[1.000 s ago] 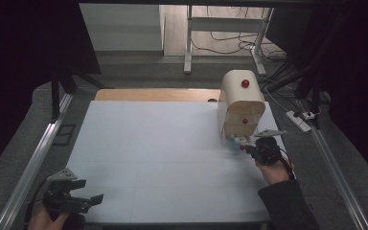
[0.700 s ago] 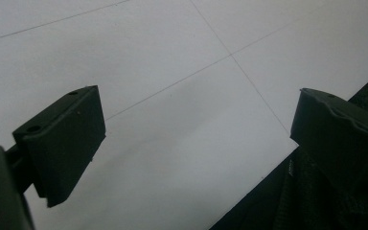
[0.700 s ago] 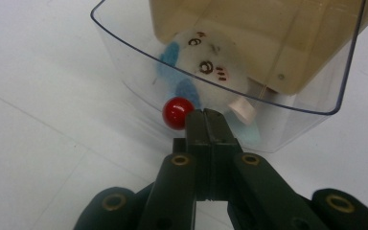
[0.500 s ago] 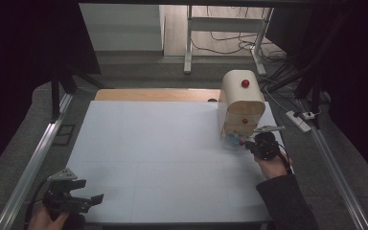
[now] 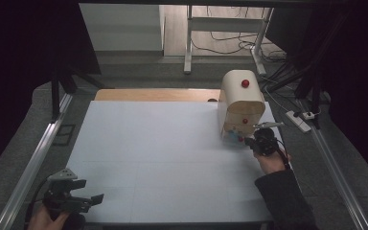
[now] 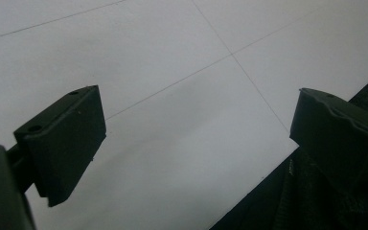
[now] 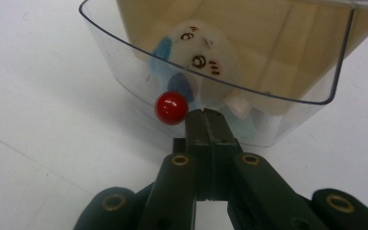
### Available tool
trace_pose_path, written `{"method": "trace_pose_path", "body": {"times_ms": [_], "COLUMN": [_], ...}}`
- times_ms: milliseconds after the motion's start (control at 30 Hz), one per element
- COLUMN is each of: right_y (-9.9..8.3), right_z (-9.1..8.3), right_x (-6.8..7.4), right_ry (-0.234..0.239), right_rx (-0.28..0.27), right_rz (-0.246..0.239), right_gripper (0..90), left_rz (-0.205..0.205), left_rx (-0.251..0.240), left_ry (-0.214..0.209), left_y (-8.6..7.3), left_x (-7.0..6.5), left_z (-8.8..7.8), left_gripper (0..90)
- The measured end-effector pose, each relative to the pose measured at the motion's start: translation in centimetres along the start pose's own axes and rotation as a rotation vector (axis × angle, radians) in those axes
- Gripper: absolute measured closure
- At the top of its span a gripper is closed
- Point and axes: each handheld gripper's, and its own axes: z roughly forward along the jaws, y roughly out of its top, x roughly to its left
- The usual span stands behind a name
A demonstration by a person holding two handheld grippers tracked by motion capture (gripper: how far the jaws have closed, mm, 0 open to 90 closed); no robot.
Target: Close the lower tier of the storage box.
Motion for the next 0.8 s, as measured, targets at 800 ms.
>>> {"method": "trace_pose_path", "body": {"times_ms": [800], "right_y": [1.2], "right_z": [1.6], "right_x": [-0.7], "right_ry": [-0.011], "right_rx": [-0.012], "right_rz": [-0.006], "right_gripper": [88.9], "left_rz": [0.002], "left_rx": [-0.001], "left_ry": [-0.003], "left_y": [0.0], "left_x": [0.0], "left_z": [0.0], "left_gripper": [4.8]}}
